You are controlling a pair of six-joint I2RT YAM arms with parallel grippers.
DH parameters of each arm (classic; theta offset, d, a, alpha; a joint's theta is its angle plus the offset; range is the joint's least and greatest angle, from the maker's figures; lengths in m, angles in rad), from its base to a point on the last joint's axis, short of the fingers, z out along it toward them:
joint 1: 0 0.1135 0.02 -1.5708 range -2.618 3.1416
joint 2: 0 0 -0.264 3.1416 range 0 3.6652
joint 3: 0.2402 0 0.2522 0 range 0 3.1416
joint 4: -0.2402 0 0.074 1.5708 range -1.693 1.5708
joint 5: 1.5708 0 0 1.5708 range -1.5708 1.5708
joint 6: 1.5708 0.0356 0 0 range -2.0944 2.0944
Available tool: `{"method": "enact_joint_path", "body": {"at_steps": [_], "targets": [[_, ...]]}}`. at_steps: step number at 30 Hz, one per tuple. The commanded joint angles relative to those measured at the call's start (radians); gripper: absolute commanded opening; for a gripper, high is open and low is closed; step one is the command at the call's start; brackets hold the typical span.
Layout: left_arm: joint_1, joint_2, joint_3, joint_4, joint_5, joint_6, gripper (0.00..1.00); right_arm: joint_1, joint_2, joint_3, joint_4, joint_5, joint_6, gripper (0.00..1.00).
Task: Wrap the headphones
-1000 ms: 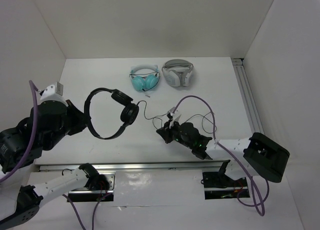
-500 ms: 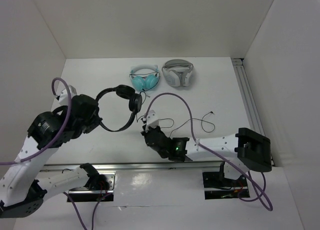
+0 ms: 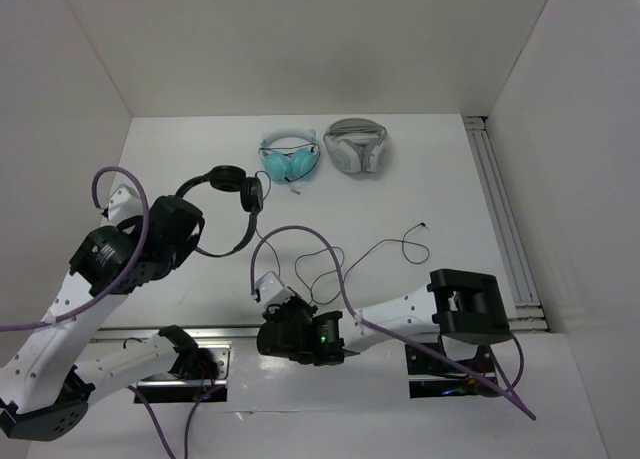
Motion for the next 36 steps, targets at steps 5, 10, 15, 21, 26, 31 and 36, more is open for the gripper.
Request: {"method": "enact_joint_path", "body": {"at_steps": [5,10,15,21,26,31,36], "targets": [[0.027,-0.008,-0.039,0.017,-0.040,-0.066,0.00,0.058,0.095,0.155,-0.068,0.110,-0.045,0.00],[0.027,0.023,-0.048,0.017,-0.040,-0.076,0.00,0.094,0.095,0.166,0.036,0.014,-0.192,0.00],[0.027,0.048,-0.068,0.017,-0.031,-0.076,0.00,0.113,0.071,0.165,0.110,-0.078,-0.284,0.00],[0.027,0.039,-0.143,0.081,0.003,-0.036,0.00,0.123,-0.010,0.117,0.221,-0.350,-0.433,0.00],[0.027,0.000,-0.203,0.182,0.058,0.050,0.00,0.123,-0.069,0.091,0.259,-0.489,-0.491,0.00],[0.027,0.000,-0.238,0.213,0.080,0.119,0.00,0.100,-0.200,0.039,0.304,-0.652,-0.528,0.00],[0.027,0.000,-0.266,0.265,0.115,0.158,0.00,-0.004,-0.274,0.063,0.219,-0.854,-0.517,0.00]]}}
